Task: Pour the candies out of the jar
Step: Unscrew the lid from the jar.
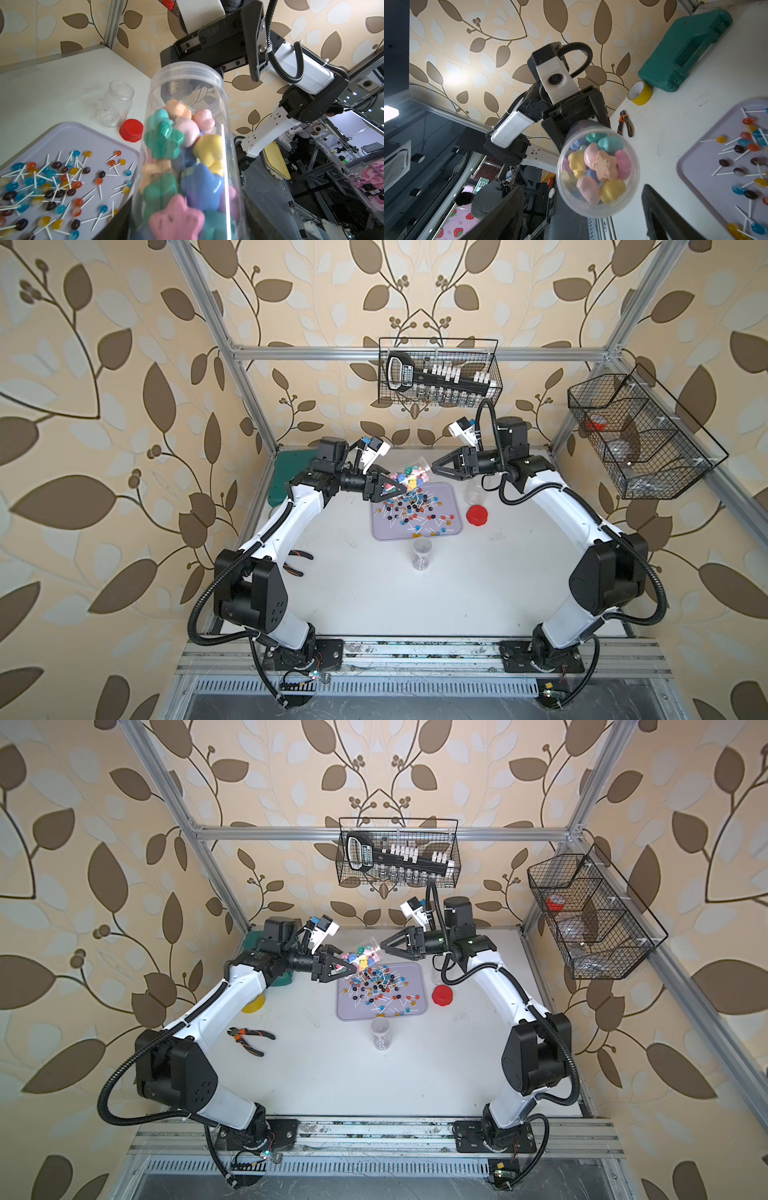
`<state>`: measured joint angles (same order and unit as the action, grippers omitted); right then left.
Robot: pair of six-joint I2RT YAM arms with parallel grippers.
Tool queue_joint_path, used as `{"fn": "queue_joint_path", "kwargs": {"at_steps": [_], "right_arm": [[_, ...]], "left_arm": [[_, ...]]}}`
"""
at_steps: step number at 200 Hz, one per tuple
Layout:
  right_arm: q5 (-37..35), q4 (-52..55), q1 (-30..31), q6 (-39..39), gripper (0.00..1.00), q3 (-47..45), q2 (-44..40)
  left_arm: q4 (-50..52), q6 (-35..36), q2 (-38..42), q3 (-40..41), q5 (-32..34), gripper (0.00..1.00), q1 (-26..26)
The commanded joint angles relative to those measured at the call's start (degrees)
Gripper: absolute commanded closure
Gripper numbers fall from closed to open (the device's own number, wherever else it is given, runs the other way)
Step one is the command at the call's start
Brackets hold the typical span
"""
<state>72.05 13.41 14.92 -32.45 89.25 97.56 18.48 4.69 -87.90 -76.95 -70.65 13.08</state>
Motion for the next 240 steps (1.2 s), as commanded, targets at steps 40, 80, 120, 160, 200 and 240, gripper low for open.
{"fn": "queue_joint_path", "kwargs": {"at_steps": [40,80,120,160,200,240], "right_arm": [[-0.4,2.2,0.8,2.5,0.22,2.6,2.3],[0.0,1.4,1.2,1.5,0.25,3.1,3.3],[0.1,0.9,1.7,1.2,0.32,3.8,3.9],[0.6,0.5,1.8,0.6,0.38,3.6,4.0],[0.7,0.2,1.8,0.6,0.47,3.1,3.6],[0.5,-0.1,1.8,1.5,0.51,2.6,3.3]], "left_arm": [[-1.2,2.1,2.1,-2.1,-4.7,0.46,0.1],[-1.4,1.9,2.5,-1.9,-5.1,0.46,0.2],[-1.4,1.9,2.6,-1.5,-5.0,0.45,0.2],[-1.5,1.8,2.7,-1.3,-4.8,0.45,0.2],[-1.9,1.5,2.7,-1.2,-4.5,0.45,0.2],[-4.9,-0.7,2.7,-0.2,-4.2,0.45,0.2]]}}
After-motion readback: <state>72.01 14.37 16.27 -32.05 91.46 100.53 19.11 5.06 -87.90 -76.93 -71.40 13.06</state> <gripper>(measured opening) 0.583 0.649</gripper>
